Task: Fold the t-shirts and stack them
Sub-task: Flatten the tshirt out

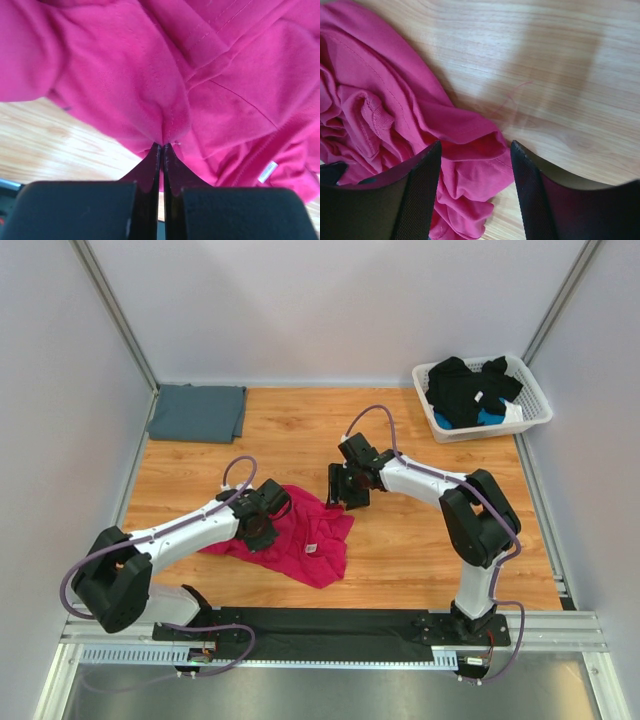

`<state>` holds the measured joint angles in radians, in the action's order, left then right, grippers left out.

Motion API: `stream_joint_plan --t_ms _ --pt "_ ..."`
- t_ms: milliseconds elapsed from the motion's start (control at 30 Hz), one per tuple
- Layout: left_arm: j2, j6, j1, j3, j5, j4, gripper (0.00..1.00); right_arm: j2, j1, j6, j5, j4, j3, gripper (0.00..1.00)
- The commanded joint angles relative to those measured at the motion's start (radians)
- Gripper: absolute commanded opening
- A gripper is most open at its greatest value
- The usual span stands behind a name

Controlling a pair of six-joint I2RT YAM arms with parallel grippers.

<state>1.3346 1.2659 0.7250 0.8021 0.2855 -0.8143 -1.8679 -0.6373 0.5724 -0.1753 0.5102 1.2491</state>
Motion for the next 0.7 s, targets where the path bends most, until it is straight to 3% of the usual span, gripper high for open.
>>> stream_joint_plan --t_ms 0,133,167,233,333,467,633,667 --pt "-0.113 -0.002 0.002 0.055 0.092 -0.101 0.00 -0.007 -0.005 0.024 -0.039 -0.047 0.015 0.57" --pt "-0.235 0.003 0.001 0.054 0.126 -0.149 0.00 0.003 -0.009 0.060 -0.062 -0.110 -0.016 0.35" --pt "-0.253 0.007 -0.001 0.052 0.133 -0.169 0.00 -0.002 -0.007 0.063 -0.059 -0.114 -0.016 0.17" --pt "-0.302 0.003 -0.002 0.057 0.147 -0.190 0.00 -0.004 -0.007 0.066 -0.040 -0.098 0.001 0.00" --pt "-0.348 -0.035 -0.021 0.118 0.201 -0.256 0.00 0.025 -0.002 0.040 0.022 -0.044 0.053 0.00" --pt "-0.403 -0.181 -0.152 0.247 0.257 -0.296 0.00 0.107 0.051 0.004 0.105 0.066 0.153 0.00" --pt "-0.384 -0.472 -0.308 0.454 0.212 -0.145 0.00 0.251 0.217 -0.049 0.106 0.148 0.275 0.00" --pt "-0.356 -0.512 -0.349 0.556 0.174 -0.123 0.00 0.262 0.241 -0.071 0.102 0.163 0.335 0.00"
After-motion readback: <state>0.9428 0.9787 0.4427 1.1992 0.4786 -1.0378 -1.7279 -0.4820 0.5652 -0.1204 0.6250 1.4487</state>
